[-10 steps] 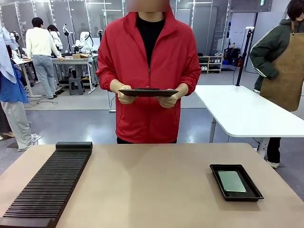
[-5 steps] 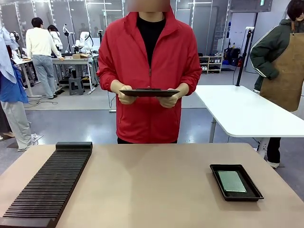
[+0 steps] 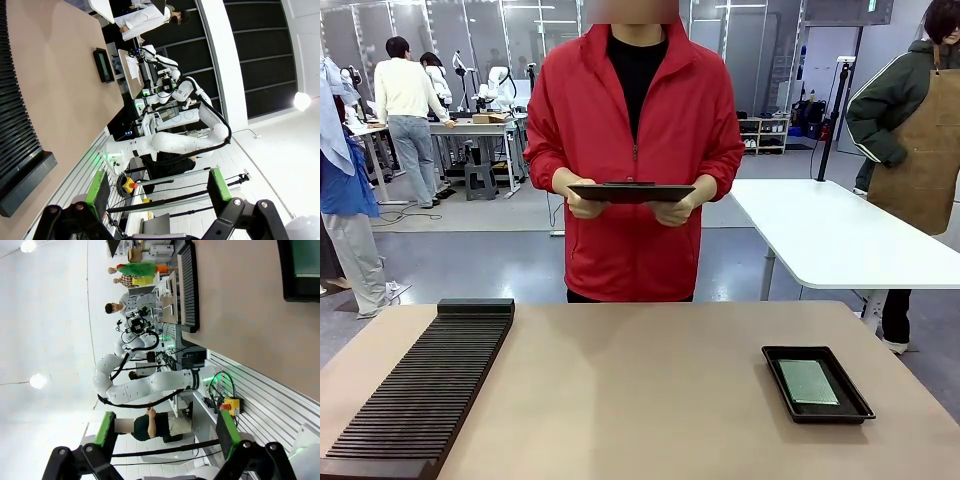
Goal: Inspect the PCB.
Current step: Place the Blank PCB in the ESD tray.
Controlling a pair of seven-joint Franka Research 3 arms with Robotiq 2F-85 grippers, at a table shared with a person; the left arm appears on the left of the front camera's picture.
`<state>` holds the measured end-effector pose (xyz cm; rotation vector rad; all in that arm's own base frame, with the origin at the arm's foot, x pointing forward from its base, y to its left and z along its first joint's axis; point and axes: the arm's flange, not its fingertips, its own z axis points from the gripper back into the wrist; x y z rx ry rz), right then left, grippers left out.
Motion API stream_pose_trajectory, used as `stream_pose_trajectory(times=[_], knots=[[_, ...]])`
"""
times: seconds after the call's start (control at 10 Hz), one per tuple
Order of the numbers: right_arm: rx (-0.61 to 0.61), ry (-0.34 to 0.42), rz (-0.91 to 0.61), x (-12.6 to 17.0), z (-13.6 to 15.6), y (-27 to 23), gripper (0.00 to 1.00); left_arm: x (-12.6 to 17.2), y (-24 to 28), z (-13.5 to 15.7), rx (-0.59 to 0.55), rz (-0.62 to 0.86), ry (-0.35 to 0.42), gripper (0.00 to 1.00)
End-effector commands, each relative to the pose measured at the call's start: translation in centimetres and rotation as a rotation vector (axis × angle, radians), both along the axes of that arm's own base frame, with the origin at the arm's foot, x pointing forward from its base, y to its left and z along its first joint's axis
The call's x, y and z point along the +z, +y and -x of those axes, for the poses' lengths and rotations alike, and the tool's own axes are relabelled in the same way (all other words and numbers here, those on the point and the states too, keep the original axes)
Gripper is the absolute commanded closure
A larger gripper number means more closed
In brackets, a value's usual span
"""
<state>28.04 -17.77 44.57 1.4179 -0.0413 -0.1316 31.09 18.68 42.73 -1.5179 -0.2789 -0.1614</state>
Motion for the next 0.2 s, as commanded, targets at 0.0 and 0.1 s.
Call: stream_pose_trajectory(times=[0.0,0.1], knots=[[0.01,0.001,0.001,0.24,0.1,-0.2,0.0,0.28,-0.05,0.12,-0.001,-0.004,0.001,0.0],[0.01,0.001,0.001,0.24,0.1,-0.2,0.0,0.28,-0.05,0.12,-0.001,-0.004,0.001,0.0]])
